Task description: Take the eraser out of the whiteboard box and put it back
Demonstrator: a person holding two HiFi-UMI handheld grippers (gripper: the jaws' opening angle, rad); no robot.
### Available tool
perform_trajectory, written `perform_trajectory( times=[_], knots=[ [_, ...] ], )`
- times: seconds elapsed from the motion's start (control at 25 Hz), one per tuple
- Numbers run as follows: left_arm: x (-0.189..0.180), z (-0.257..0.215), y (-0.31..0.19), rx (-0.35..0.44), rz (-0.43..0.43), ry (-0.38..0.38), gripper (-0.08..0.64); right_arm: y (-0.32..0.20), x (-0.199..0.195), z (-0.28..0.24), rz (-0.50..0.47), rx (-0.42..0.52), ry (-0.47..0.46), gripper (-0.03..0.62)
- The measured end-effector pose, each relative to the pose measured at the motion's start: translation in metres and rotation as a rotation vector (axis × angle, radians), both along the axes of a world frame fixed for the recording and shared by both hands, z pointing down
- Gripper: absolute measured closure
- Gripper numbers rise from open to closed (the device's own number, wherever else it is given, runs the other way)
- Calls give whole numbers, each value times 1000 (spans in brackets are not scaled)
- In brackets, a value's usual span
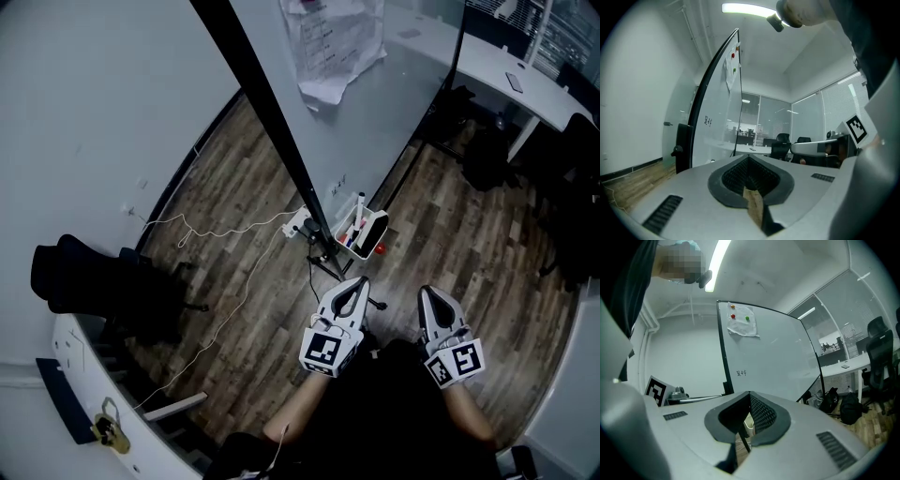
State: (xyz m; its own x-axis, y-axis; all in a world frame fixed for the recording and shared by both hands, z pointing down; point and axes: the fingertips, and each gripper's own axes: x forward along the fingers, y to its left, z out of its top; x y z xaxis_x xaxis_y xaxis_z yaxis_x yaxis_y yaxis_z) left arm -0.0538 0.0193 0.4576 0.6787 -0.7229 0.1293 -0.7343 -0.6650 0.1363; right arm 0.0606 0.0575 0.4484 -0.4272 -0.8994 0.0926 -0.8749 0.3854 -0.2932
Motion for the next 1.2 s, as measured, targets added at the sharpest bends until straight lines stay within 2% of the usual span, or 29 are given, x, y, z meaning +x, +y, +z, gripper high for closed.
perform_trajectory(
  times=[0.4, 0.8, 0.92, 1.08, 1.2],
  knots=[
    [10, 11, -42, -20, 28, -32, 554, -48, 7, -4, 15, -6, -11, 578],
    [30, 45, -82, -78, -69, -100, 554, -99, 31, 5, -135, -4, -5, 577],
    [32, 50, -92, -88, -92, -119, 554, -113, 37, 3, -149, 1, -20, 578],
    [36, 62, -106, -120, -91, -143, 526, -128, 42, 8, -156, -5, -38, 577],
    [42, 72, -113, -144, -87, -178, 471, -139, 44, 12, -177, -11, -38, 578]
  ],
)
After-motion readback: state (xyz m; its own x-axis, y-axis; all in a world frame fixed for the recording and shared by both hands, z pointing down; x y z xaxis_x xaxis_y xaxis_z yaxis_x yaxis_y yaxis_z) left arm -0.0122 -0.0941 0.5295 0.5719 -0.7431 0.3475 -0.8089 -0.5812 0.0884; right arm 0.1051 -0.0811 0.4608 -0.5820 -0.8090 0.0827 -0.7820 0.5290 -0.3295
